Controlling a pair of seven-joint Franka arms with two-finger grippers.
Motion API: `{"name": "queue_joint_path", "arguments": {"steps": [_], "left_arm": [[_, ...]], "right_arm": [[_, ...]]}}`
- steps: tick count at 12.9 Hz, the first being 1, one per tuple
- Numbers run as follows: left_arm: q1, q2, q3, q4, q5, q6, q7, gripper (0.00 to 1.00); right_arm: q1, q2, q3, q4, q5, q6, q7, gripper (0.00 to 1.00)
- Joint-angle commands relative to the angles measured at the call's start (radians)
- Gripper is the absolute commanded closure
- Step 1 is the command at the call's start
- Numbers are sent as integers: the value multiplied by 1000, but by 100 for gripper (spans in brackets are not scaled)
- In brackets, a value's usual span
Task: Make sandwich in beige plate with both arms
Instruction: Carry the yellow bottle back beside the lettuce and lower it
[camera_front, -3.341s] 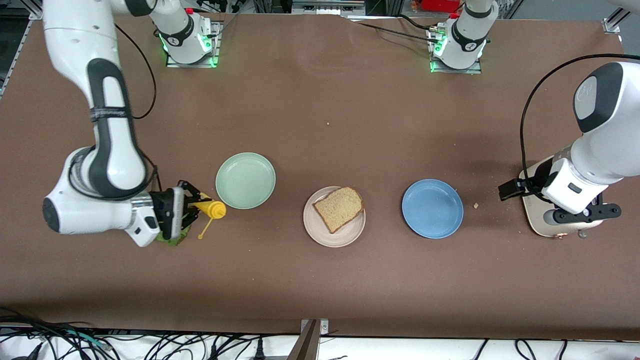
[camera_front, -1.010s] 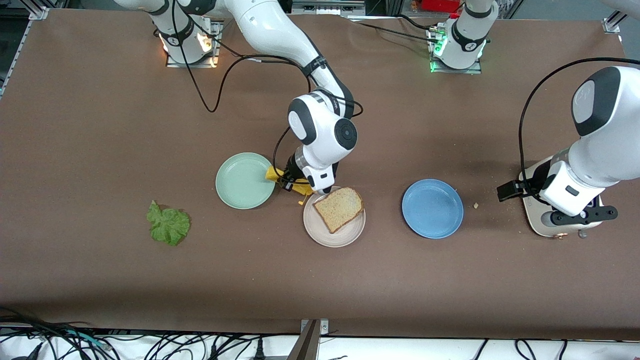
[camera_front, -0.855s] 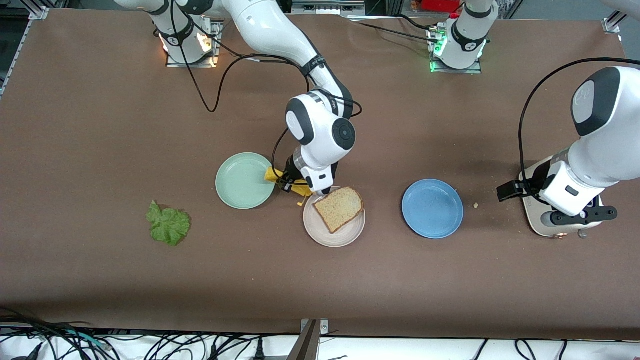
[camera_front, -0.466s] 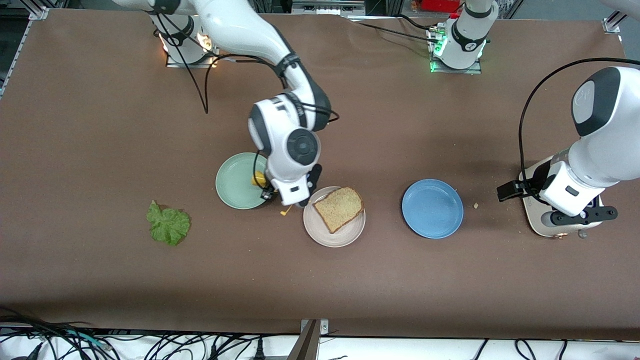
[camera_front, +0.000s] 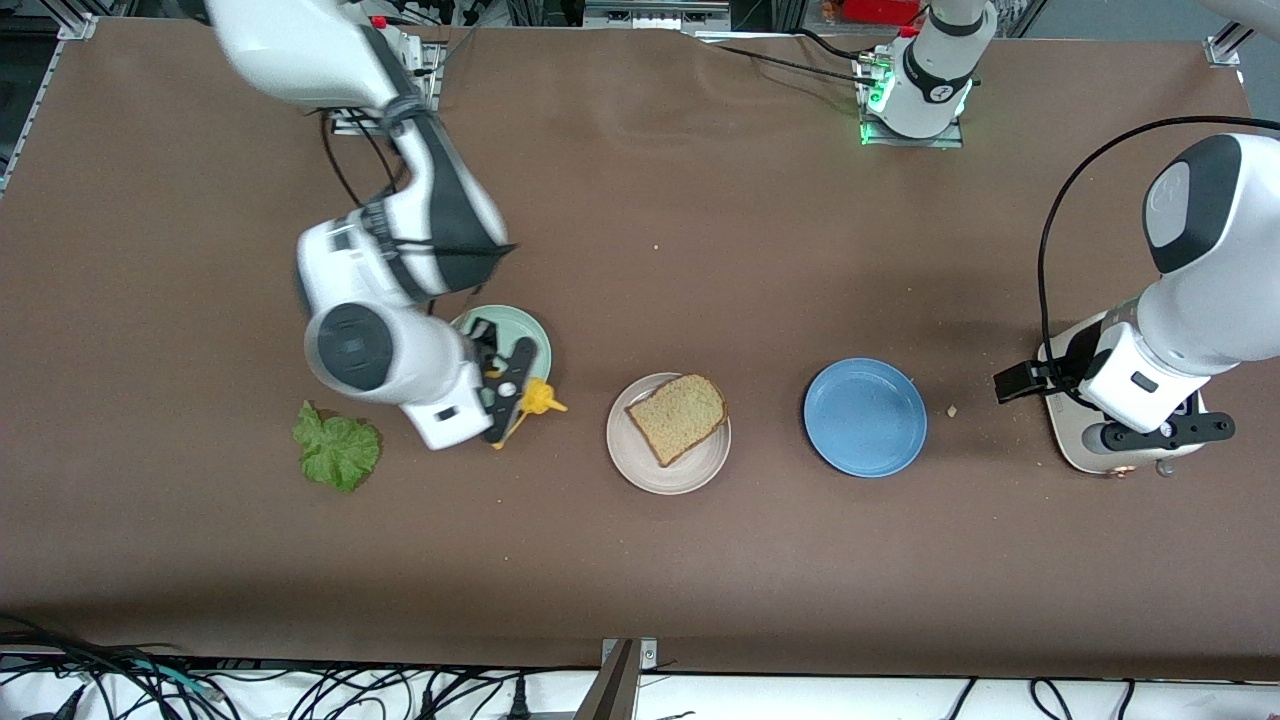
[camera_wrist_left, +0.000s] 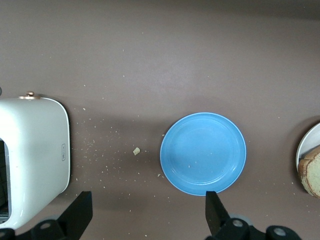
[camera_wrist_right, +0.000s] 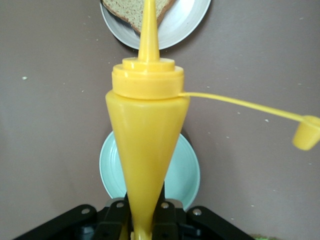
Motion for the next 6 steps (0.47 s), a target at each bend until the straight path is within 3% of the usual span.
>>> {"name": "queue_joint_path", "arguments": {"steps": [1, 4, 6], "left_arm": [[11, 0, -7, 2, -24, 2, 35, 1], [11, 0, -7, 4, -24, 2, 35, 1], [11, 0, -7, 2, -24, 2, 35, 1]], "right_arm": [[-208, -28, 185, -39, 0, -4, -154, 100], [-412, 37, 338, -34, 53, -4, -357, 100], [-465, 74, 344, -31, 136, -5, -522, 100]]}}
